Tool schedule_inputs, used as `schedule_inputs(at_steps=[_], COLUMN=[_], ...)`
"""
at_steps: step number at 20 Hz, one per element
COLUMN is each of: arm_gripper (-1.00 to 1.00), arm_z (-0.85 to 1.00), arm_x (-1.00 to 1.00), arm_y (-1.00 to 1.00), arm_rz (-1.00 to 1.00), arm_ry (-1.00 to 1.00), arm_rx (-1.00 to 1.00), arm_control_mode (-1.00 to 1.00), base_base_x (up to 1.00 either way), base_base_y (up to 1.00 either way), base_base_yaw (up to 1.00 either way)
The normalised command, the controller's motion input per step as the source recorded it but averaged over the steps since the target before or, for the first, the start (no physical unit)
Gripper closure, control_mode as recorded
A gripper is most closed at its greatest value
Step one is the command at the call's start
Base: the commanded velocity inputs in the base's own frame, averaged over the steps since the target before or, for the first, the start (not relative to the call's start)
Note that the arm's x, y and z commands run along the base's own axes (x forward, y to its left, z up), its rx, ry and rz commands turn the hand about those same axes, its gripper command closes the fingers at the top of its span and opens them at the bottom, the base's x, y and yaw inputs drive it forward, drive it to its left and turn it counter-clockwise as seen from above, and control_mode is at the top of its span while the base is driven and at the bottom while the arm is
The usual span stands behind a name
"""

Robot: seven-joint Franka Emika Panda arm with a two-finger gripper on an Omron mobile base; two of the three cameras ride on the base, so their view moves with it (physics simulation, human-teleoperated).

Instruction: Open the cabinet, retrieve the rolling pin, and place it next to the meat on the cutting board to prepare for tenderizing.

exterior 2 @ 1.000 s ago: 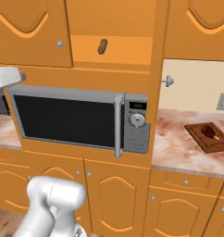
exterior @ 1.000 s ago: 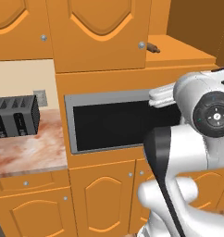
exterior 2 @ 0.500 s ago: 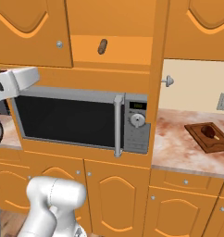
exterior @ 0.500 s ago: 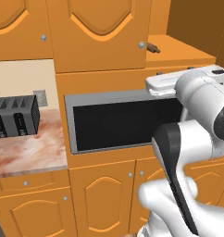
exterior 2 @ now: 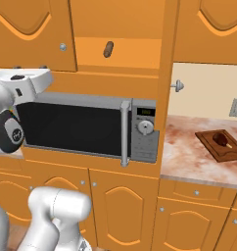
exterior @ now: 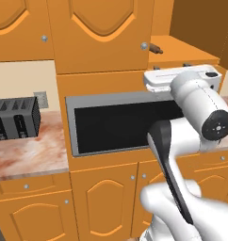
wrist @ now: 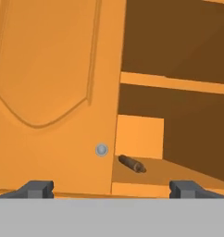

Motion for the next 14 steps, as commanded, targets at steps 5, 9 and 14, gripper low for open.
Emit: schedule_inputs(at_steps=[5, 9, 14], arm_gripper=[-1.0, -1.0, -1.0], arm_z=[0.16, 0.0, 0.0], arm_x=[0.31, 0.31, 0.15], arm_y=[0.0, 0.02, 0.01], arm_rz=[0.0, 0.02, 0.01], arm_ry=[0.0, 0.01, 0.03], arm_rx=[0.07, 0.0, 0.0], arm_control_mode=[-1.0, -1.0, -1.0], base_base_x=[0.0, 0.0, 0.0], base_base_y=[0.0, 0.0, 0.0], base_base_yaw=[0.0, 0.0, 0.0])
